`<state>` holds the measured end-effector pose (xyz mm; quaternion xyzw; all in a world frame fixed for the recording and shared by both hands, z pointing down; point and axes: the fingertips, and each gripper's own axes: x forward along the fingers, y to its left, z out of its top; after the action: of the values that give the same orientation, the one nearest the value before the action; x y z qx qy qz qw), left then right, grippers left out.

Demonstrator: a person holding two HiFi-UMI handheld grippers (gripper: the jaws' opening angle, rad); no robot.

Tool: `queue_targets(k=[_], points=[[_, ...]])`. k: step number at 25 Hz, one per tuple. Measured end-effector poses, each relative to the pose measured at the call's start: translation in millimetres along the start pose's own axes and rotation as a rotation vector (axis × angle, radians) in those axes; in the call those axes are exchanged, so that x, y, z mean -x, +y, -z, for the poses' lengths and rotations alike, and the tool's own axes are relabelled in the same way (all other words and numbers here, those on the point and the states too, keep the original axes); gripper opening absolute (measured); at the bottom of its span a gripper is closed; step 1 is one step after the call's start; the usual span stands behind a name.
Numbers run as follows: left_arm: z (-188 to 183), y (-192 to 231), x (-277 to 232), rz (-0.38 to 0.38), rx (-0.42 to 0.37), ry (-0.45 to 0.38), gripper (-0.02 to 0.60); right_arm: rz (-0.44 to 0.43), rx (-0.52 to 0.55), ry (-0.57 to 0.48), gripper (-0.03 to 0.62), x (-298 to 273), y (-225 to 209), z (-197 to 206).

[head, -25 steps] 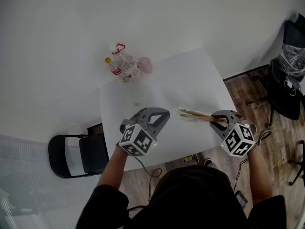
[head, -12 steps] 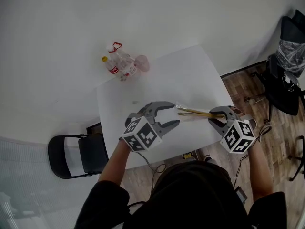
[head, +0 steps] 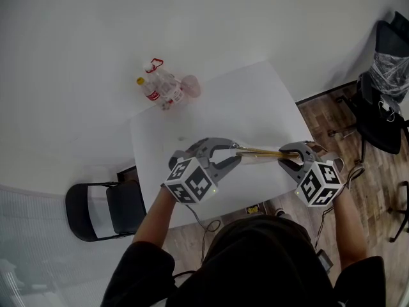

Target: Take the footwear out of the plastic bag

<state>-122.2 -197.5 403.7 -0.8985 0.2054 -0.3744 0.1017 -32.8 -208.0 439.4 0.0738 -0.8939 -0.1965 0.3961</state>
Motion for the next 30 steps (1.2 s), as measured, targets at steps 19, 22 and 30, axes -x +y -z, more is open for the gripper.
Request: queue_targets(k=[19,22,30], points=[[-5,-15,-8,0.018,-0.113,0.017,0.084,0.009,0.063,-0.050,0.106,2,1,-26],[-7,-17,-1,0.020,-0.120,-0.008,0.080,0.010,0.040,-0.077,0.125,7,0,-25],[-10,-16,28,-0.011,-0.102,-0.064,0.077,0.030,0.104,0.064,0.206,4,-2,8]])
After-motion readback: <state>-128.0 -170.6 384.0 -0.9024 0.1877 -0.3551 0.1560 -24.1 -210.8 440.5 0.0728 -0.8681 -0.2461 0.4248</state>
